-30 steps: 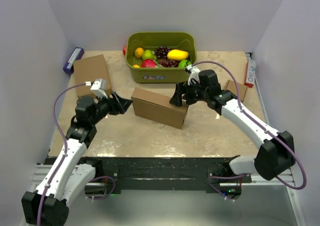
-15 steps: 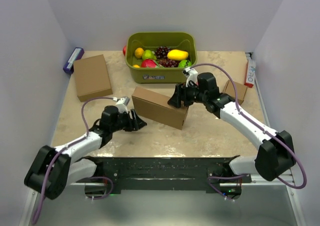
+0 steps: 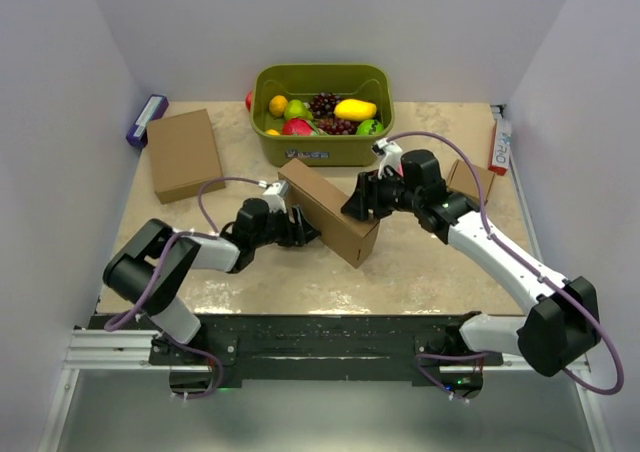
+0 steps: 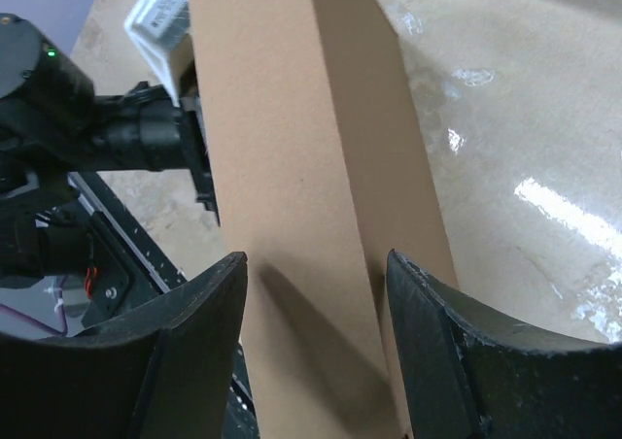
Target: Fold the paper box
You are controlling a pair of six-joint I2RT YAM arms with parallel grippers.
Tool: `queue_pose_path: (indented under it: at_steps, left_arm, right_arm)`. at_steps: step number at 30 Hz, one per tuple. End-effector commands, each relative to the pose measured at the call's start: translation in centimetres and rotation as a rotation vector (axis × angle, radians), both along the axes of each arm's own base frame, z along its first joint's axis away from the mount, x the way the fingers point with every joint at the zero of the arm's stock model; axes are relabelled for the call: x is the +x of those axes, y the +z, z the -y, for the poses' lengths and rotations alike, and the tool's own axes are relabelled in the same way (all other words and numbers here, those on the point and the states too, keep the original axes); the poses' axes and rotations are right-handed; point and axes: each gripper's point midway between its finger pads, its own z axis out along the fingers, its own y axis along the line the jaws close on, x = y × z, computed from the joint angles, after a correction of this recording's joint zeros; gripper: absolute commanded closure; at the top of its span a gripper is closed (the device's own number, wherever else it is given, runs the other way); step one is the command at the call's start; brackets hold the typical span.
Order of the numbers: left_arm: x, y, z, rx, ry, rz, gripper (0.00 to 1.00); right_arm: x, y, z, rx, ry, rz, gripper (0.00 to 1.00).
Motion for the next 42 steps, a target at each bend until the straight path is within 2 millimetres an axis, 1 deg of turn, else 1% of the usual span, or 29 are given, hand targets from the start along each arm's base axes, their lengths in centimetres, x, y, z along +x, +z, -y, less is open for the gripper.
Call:
queue_pose_path:
  at_steps: [1,3,5,13,14,15,16,17,18,19,20,21,22,23,24,25,26,27,28,30,31,33,34,35,37,38,40,41,42]
  left_arm:
    - [2.1,3.0,4.0,-0.070,-0.048,0.162,0.32]
    - [1.8,3.0,5.3,-0.081,-0.080,0.168,0.31]
    - [1.7,3.6,5.6,-0.115,-0.083,0.181,0.30]
    - [1.4,3.6,3.1,-0.142,-0.059,0.169,0.28]
    - [1.1,3.1,2.3,-0.137,-0.046,0.152,0.28]
    - [1.1,3.7,1.8,-0.147,-0.032,0.160,0.28]
    - [1.6,3.6,0.4,-0.143,0.006,0.149,0.27]
    - [1.3,3.0,-0.7,-0.133,0.031,0.125,0.27]
    - [1.3,4.0,-1.6,-0.145,0.056,0.139,0.27]
    - [1.7,3.3,-3.5,-0.120,0.119,0.109,0.26]
    - [1.3,2.6,-4.8,-0.097,0.157,0.082,0.25]
    - [1.4,3.9,-6.0,-0.086,0.194,0.119,0.24]
    - [1.5,2.7,-8.1,-0.025,0.279,0.081,0.21]
    - [1.2,2.4,-9.1,0.004,0.311,0.079,0.20]
    - [1.4,3.9,-10.0,0.014,0.334,0.130,0.19]
    - [1.2,3.3,-11.5,0.051,0.384,0.102,0.17]
    - [1.3,3.9,-12.1,0.056,0.401,0.114,0.16]
    - [1.4,5.5,-12.7,0.046,0.424,0.157,0.15]
    - [1.3,5.3,-14.0,0.076,0.467,0.139,0.13]
    - [1.6,7.7,-15.3,0.086,0.519,0.196,0.11]
    - [1.3,7.4,-16.5,0.124,0.563,0.176,0.09]
    - [1.2,9.3,-17.3,0.130,0.587,0.224,0.09]
    - [1.0,9.3,-17.9,0.149,0.614,0.215,0.08]
    - [1.0,10.7,-17.9,0.132,0.617,0.244,0.08]
    - [0.8,11.4,-17.5,0.117,0.596,0.250,0.08]
    - [1.0,12.6,-17.4,0.105,0.595,0.270,0.08]
    - [1.0,13.5,-17.0,0.100,0.562,0.282,0.08]
    - [1.2,14.3,-16.9,0.099,0.556,0.300,0.08]
    - [1.3,14.6,-17.0,0.116,0.547,0.311,0.07]
  right_arm:
    - [-0.9,1.1,0.5,-0.008,0.011,0.006,0.38]
    - [-1.1,0.7,0.5,-0.011,0.011,-0.006,0.38]
    - [-1.1,0.3,0.5,-0.008,0.004,-0.023,0.38]
    - [-1.3,2.7,-1.2,0.104,0.014,-0.019,0.41]
    - [-1.5,3.0,-1.9,0.099,0.020,-0.008,0.41]
    - [-1.6,3.0,-2.2,0.092,0.023,-0.009,0.41]
    - [-1.6,3.0,-2.6,0.085,0.024,-0.009,0.41]
    - [-1.9,2.7,-3.5,0.077,0.046,-0.015,0.41]
    - [-1.8,2.6,-3.7,0.070,0.039,-0.016,0.41]
    - [-1.9,2.4,-4.1,0.065,0.040,-0.020,0.41]
    - [-2.1,2.3,-4.7,0.061,0.052,-0.022,0.41]
    - [-1.9,2.1,-5.0,0.055,0.045,-0.023,0.42]
    - [-1.9,2.1,-5.2,0.053,0.045,-0.022,0.42]
    - [-2.2,1.9,-6.0,0.049,0.061,-0.026,0.42]
    - [-2.1,1.8,-6.3,0.044,0.060,-0.027,0.42]
    - [-2.0,1.8,-6.7,0.039,0.057,-0.021,0.42]
    - [-2.3,1.9,-7.4,0.037,0.075,-0.019,0.42]
    - [-2.3,1.4,-7.9,0.028,0.081,-0.029,0.42]
    - [-2.6,1.1,-8.6,0.024,0.098,-0.031,0.42]
    - [-2.7,1.2,-9.5,0.023,0.113,-0.032,0.42]
    - [-3.1,1.4,-10.1,0.024,0.127,-0.029,0.42]
    - [-3.0,2.1,-10.4,0.027,0.124,-0.012,0.38]
    - [-3.0,2.1,-10.4,0.025,0.124,-0.010,0.35]
    - [-2.9,2.4,-10.4,0.027,0.118,-0.003,0.31]
    - [-2.7,2.5,-10.1,0.017,0.111,0.007,0.25]
    - [-2.7,2.4,-10.0,0.011,0.106,0.011,0.20]
    - [-2.7,2.5,-9.6,0.006,0.098,0.027,0.16]
    - [-2.7,1.9,-9.3,-0.003,0.088,0.027,0.15]
    - [-2.1,1.9,-9.0,-0.007,0.064,0.054,0.13]
